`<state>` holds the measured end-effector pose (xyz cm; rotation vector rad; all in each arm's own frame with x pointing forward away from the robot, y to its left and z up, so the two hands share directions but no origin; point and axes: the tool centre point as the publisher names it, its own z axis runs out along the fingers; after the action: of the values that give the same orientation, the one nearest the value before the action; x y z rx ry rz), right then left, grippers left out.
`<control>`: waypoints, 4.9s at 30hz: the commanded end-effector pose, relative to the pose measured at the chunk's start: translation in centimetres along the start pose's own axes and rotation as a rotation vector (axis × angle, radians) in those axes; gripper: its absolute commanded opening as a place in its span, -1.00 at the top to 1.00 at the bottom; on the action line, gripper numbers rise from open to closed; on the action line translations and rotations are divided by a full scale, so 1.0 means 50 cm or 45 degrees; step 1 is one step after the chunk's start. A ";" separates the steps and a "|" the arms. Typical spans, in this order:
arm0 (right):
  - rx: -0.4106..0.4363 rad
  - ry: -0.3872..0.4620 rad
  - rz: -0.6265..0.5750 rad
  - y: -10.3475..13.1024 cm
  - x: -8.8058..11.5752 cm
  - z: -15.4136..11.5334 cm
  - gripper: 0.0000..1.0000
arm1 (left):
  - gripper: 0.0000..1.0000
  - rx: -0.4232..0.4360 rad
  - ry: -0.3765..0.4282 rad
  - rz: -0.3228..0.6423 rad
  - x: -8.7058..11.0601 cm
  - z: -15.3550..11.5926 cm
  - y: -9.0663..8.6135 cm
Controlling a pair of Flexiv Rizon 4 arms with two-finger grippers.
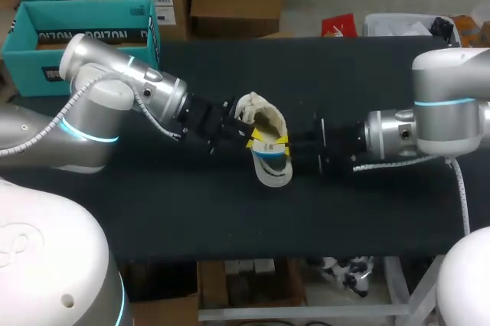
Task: Open the shoe tongue, take the insole out of the shoe, put the insole back into the shoe, and pack the shoe into the shoebox
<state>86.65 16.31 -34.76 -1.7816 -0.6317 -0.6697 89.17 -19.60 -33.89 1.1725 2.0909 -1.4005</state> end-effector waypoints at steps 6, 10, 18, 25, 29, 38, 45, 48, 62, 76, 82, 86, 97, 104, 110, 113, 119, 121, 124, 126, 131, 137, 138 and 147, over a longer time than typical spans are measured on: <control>-0.004 0.012 -0.002 0.000 -0.002 0.001 1.00 | 0.51 0.041 -0.023 0.049 0.011 -0.014 -0.041; -0.006 0.012 -0.002 0.000 -0.003 0.001 1.00 | 0.73 0.048 -0.036 0.071 0.012 -0.017 -0.056; -0.001 0.009 0.004 -0.005 -0.005 -0.001 1.00 | 1.00 0.033 -0.022 0.093 0.013 -0.009 -0.064; -0.097 -0.004 -0.024 -0.056 -0.008 -0.028 0.07 | 1.00 0.021 -0.028 0.091 0.013 -0.010 -0.061; -0.139 -0.018 -0.044 -0.084 -0.009 -0.032 0.55 | 1.00 0.019 -0.029 0.089 0.013 -0.008 -0.059; -0.131 -0.022 -0.059 -0.081 -0.014 -0.021 1.00 | 1.00 0.015 -0.025 0.088 0.014 -0.001 -0.059; -0.116 -0.031 -0.078 -0.055 -0.009 -0.009 1.00 | 1.00 -0.002 -0.029 0.080 0.012 0.000 -0.043; -0.110 -0.034 -0.081 -0.039 -0.005 -0.003 1.00 | 1.00 -0.010 -0.024 0.059 0.009 0.001 -0.027; -0.108 -0.057 -0.066 0.004 0.003 0.013 1.00 | 1.00 -0.079 -0.031 0.007 0.007 0.016 0.028; -0.122 -0.053 -0.057 0.005 -0.002 0.006 1.00 | 0.36 -0.049 -0.070 0.057 0.020 -0.014 -0.030; -0.124 -0.052 -0.053 0.005 -0.003 0.005 1.00 | 1.00 -0.036 -0.073 0.094 0.018 -0.012 -0.049; -0.136 -0.059 -0.045 -0.005 -0.006 0.002 0.14 | 1.00 -0.045 -0.068 0.098 0.016 -0.003 -0.045; -0.195 -0.053 -0.071 -0.069 -0.012 -0.016 0.20 | 1.00 -0.071 -0.075 0.085 0.014 0.011 -0.031; -0.181 -0.072 -0.083 -0.067 -0.010 -0.001 0.98 | 1.00 -0.089 -0.074 0.095 0.014 0.018 -0.033; -0.171 -0.080 -0.082 -0.048 -0.006 0.007 1.00 | 1.00 -0.113 -0.084 0.078 0.010 0.021 -0.015; -0.175 -0.095 -0.081 -0.035 -0.004 0.013 1.00 | 1.00 -0.126 -0.085 0.057 0.007 0.023 0.002; -0.176 -0.099 -0.061 -0.009 -0.003 0.017 1.00 | 1.00 -0.151 -0.077 0.025 0.001 0.030 0.028; -0.176 -0.100 -0.058 -0.004 -0.004 0.017 1.00 | 1.00 -0.156 -0.076 0.018 -0.001 0.030 0.033; -0.178 -0.101 -0.047 0.002 -0.004 0.018 1.00 | 1.00 -0.156 -0.074 0.009 -0.002 0.030 0.036; -0.180 -0.100 -0.045 0.003 -0.004 0.018 1.00 | 0.62 -0.146 -0.071 0.007 -0.001 0.028 0.032; -0.193 -0.092 -0.046 0.000 -0.006 0.012 1.00 | 0.21 -0.106 -0.090 0.024 0.007 0.018 0.008; -0.201 -0.088 -0.040 0.003 -0.007 0.009 1.00 | 0.60 -0.067 -0.104 0.040 0.009 0.010 -0.012; -0.202 -0.087 -0.038 0.003 -0.007 0.009 1.00 | 0.76 -0.065 -0.106 0.042 0.009 0.009 -0.014; -0.217 -0.097 -0.032 -0.008 -0.010 0.006 0.08 | 1.00 -0.070 -0.095 0.056 0.011 0.019 -0.016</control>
<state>86.37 16.76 -35.23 -1.9552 -0.6651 -0.6948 88.15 -20.02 -34.09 1.1244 2.0252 -1.3404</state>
